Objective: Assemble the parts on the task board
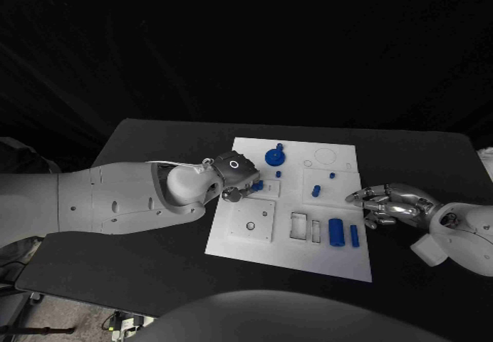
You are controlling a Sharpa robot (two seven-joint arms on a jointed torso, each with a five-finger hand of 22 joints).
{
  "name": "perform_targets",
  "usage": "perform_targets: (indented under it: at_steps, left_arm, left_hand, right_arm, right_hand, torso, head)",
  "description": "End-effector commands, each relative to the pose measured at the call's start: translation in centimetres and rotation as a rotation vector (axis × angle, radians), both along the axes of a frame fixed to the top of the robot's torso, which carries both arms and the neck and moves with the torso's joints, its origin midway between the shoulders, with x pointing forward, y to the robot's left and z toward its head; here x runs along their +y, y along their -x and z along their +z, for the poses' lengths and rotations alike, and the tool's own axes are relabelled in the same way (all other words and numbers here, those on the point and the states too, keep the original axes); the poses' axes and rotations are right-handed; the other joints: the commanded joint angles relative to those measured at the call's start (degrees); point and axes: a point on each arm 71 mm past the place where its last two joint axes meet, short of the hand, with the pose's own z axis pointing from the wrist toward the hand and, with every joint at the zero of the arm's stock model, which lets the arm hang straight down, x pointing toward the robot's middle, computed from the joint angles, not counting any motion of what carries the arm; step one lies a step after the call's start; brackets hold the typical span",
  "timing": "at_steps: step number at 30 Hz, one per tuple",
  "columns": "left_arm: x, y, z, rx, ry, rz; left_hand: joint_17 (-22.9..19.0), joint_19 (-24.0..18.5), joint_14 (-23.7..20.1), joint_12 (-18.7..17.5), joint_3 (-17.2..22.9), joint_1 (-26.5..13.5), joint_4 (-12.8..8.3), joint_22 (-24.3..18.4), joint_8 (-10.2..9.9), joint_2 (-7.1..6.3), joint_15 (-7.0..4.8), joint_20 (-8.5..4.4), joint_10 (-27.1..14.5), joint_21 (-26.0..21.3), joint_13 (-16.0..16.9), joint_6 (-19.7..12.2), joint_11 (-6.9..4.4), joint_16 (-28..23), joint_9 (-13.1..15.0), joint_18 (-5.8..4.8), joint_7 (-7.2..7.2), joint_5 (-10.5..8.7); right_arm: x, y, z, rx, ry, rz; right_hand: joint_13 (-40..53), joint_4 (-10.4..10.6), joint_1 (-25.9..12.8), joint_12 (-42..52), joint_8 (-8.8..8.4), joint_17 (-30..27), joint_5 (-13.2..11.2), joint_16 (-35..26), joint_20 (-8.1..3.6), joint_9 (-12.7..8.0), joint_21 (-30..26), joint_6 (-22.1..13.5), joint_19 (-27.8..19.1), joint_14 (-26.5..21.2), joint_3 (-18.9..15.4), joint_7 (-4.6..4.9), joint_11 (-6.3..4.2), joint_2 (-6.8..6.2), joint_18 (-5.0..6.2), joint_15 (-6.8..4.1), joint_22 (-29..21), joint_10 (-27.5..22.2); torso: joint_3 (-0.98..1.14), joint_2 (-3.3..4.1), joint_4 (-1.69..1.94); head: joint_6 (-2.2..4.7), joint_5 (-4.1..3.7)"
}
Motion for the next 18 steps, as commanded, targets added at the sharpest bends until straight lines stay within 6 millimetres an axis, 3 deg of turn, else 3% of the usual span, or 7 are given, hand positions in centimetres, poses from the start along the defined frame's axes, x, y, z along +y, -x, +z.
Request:
perform_targets:
  at_steps: [1,4,6,12,13,14,18]
  left_arm:
    - [0.06,0.28,-0.87,0.044,-0.038,0.005]
    - [-0.01,0.28,-0.80,0.038,-0.029,0.002]
    - [-0.04,0.28,-0.75,0.033,-0.021,-0.001]
    - [-0.15,0.27,-0.51,0.013,0.009,-0.008]
    - [-0.18,0.26,-0.46,0.008,0.015,-0.009]
    - [-0.23,0.25,-0.39,0.002,0.024,-0.011]
    - [-0.36,0.23,-0.26,-0.010,0.041,-0.014]
  left_hand:
    - [15.1,0.0,6.0,-0.1,-1.8,1.5,-1.2,10.9,1.9,-0.39,-0.53,-0.37,3.7,0.2,13.2,0.7,-0.62,0.1,0.8,0.89,-0.37,1.59]
    - [15.1,0.3,6.0,0.2,-4.2,3.4,-2.9,11.1,4.9,-0.29,-0.72,-0.56,3.9,0.7,13.4,1.7,-0.84,0.1,2.4,0.80,-0.62,3.17]
    - [15.1,0.7,6.0,0.5,-6.5,4.7,-4.0,11.2,7.9,0.03,-0.87,-0.74,4.3,1.2,13.6,1.5,-0.96,0.1,4.2,0.71,-0.97,3.64]
    - [15.1,1.3,6.0,1.1,-10.5,6.2,-4.4,11.5,15.7,0.64,-1.06,-0.97,4.8,2.2,14.0,-0.1,-1.14,0.1,8.8,0.50,-1.22,5.66]
    - [15.1,1.5,6.0,1.3,-11.0,6.4,-4.5,11.5,17.3,0.60,-1.09,-1.01,4.9,2.4,14.1,-0.1,-1.20,0.1,9.8,0.46,-1.38,5.97]
    - [15.1,1.8,6.0,1.5,-11.3,6.6,-4.1,11.6,20.1,0.55,-1.18,-1.15,5.1,2.8,14.3,-1.1,-1.29,0.1,11.7,0.36,-1.48,6.19]
    - [15.1,2.2,6.0,1.8,-11.1,6.8,-3.6,11.8,22.5,0.17,-1.27,-1.25,5.3,3.4,14.5,-1.6,-1.36,0.1,13.3,0.24,-1.61,6.77]
  right_arm:
    - [0.27,0.25,-0.26,0.019,-0.002,0.021]
    - [0.26,0.24,-0.27,0.019,-0.001,0.021]
    - [0.25,0.24,-0.28,0.020,0.000,0.020]
    - [0.24,0.26,-0.31,0.022,0.001,0.020]
    - [0.24,0.26,-0.32,0.023,0.002,0.020]
    - [0.25,0.27,-0.33,0.024,0.002,0.020]
    - [0.25,0.29,-0.35,0.026,0.003,0.021]
  right_hand:
    - [-0.1,0.0,-0.7,0.0,0.39,-0.1,0.1,0.0,0.15,0.0,-0.2,0.2,-0.3,-0.3,0.3,0.33,0.00,-0.02,-0.09,0.01,2.2,-0.3]
    - [-0.1,0.0,-0.7,0.0,0.42,0.0,0.1,0.0,0.15,0.1,-0.2,0.2,-0.4,-0.2,0.3,0.33,0.01,-0.02,-0.08,0.02,2.2,-0.3]
    - [-0.2,0.0,-0.7,-0.1,0.43,-0.1,0.1,0.0,0.16,0.1,-0.3,0.3,-0.4,-0.3,0.3,0.34,0.02,-0.03,-0.06,0.02,2.1,-0.4]
    - [-0.2,0.0,-0.9,-0.1,0.45,-0.1,0.0,0.0,0.16,0.1,-0.4,0.3,-0.5,-0.3,0.4,0.34,0.04,-0.05,-0.05,0.04,2.1,-0.4]
    - [-0.2,0.0,-0.9,-0.1,0.45,-0.1,0.0,0.0,0.16,0.1,-0.4,0.3,-0.5,-0.3,0.4,0.34,0.04,-0.05,-0.05,0.04,2.1,-0.4]
    - [-0.3,0.1,-0.9,-0.1,0.46,-0.2,0.0,-0.1,0.17,0.1,-0.6,0.3,-0.7,-0.5,0.4,0.34,0.05,-0.06,-0.01,0.05,2.1,-0.5]
    - [-0.3,0.1,-1.0,-0.2,0.46,-0.3,0.0,-0.1,0.17,0.1,-0.7,0.3,-0.8,-0.5,0.5,0.34,0.05,-0.06,0.01,0.05,2.0,-0.5]
  torso:
    - [0.00,0.00,0.00]
    - [0.01,-0.01,0.00]
    - [0.02,-0.01,0.00]
    - [0.00,0.00,0.01]
    - [0.01,0.00,0.00]
    - [0.01,0.01,0.01]
    - [0.01,0.03,0.01]
  head:
    - [0.00,-0.02]
    - [0.00,0.03]
    - [0.00,0.04]
    - [0.00,0.02]
    - [0.00,0.03]
    - [0.00,0.06]
    - [0.00,0.06]
